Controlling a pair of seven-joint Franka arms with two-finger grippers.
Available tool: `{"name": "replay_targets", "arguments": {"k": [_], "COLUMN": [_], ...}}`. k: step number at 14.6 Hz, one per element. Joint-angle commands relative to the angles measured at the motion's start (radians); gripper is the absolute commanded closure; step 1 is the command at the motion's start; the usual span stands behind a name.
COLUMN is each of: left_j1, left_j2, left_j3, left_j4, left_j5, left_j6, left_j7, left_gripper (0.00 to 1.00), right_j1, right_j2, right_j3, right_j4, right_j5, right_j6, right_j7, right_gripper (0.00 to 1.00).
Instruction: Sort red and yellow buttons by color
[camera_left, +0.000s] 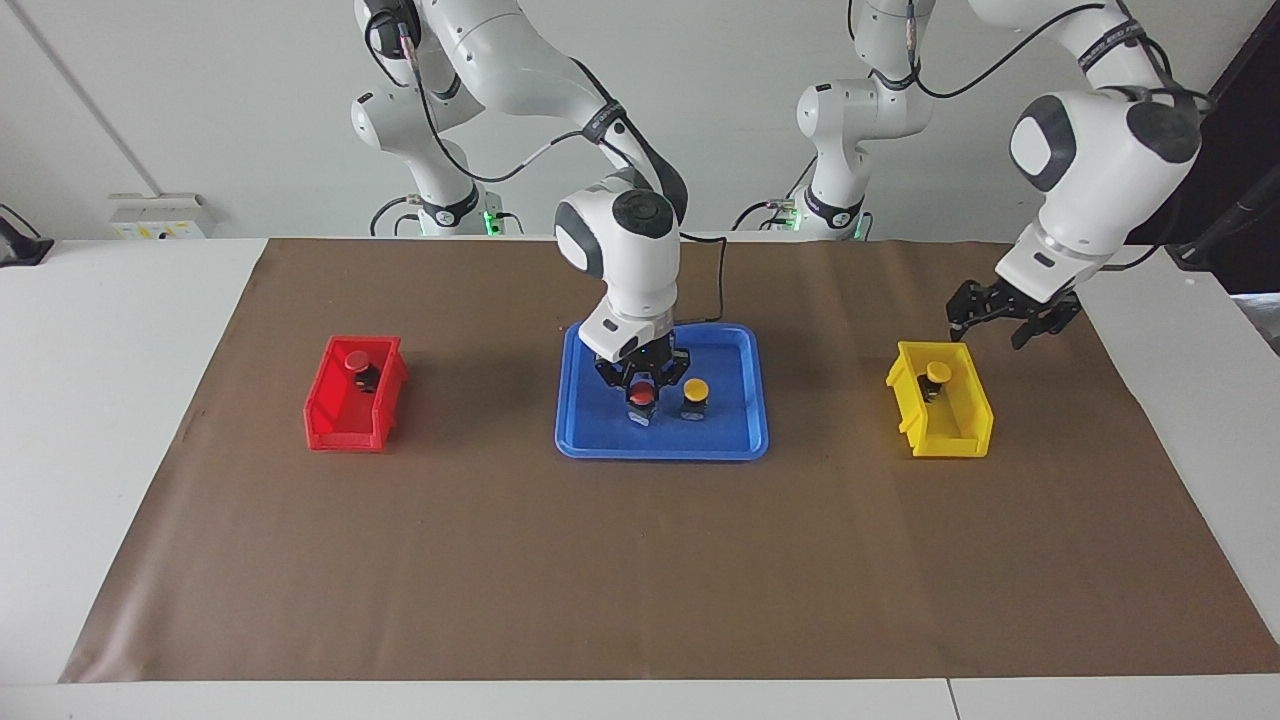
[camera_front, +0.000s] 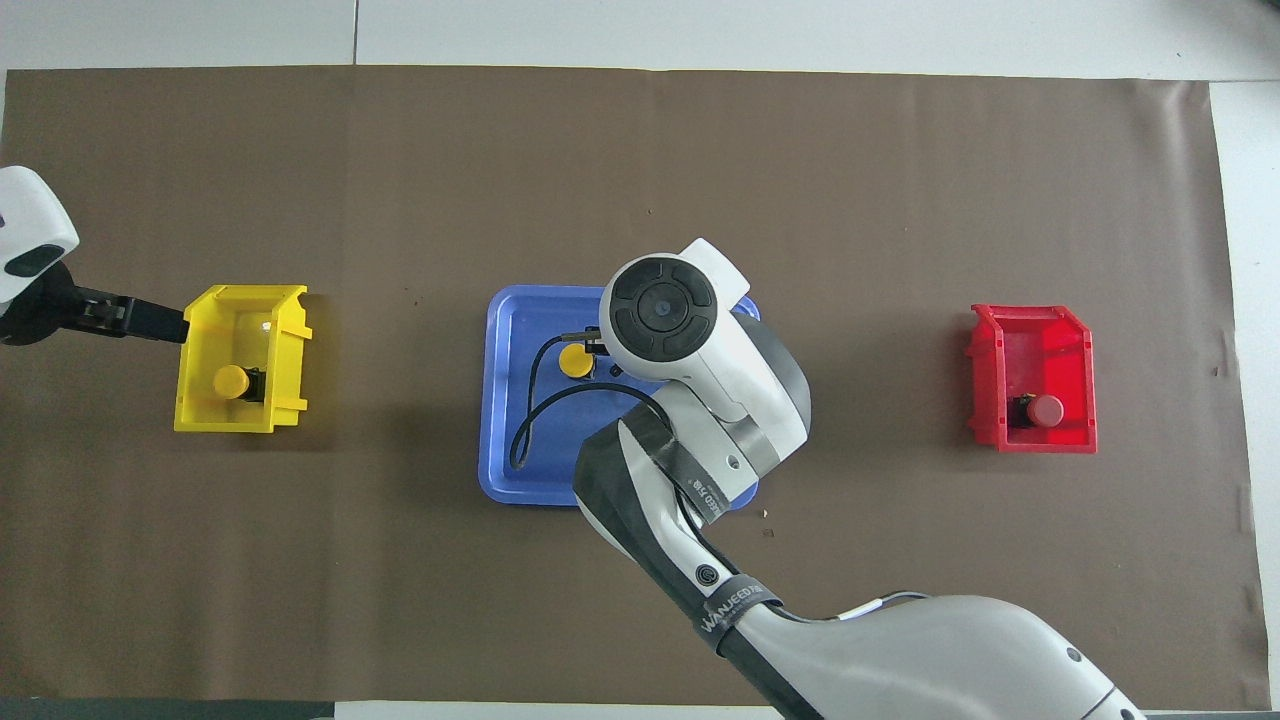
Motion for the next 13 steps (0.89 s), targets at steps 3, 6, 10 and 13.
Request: {"name": "replay_targets", "arguments": {"k": [3,6,10,13], "left_j1": [-0.041,-0.225,-0.507,-0.600], "left_j2": [0.059,0.053,0.235,0.320], "left_j3": [-0.009,-0.011,-0.009,-0.012], "left_j4": [0.216,0.006,-0.050,-0.048], "left_j5": [0.001,0.003,0.074,0.108], "left_j6": [-0.120,0.128,0.371,0.442], "left_j7": [-0.082,-0.345,-0.742,-0.862], "left_gripper": [0.00,0.00,0.00,0.00], "right_j1": [-0.279,-0.503,-0.671,-0.679], "right_j2": [-0.242,-0.332,-0.372,-0.389], "right_j3": [0.009,0.009,0.009,0.009], "right_j4": [-0.067,-0.197,-0.350,-0.428], "right_j5": [0.003,0.015,0.020,0.029], "right_j6": [-0.222,-0.212,-0.041,0.038], "right_j7": [-0.431,-0.747,-0.959,-0.970], "right_gripper": [0.83,0.83,0.83,0.83]}}
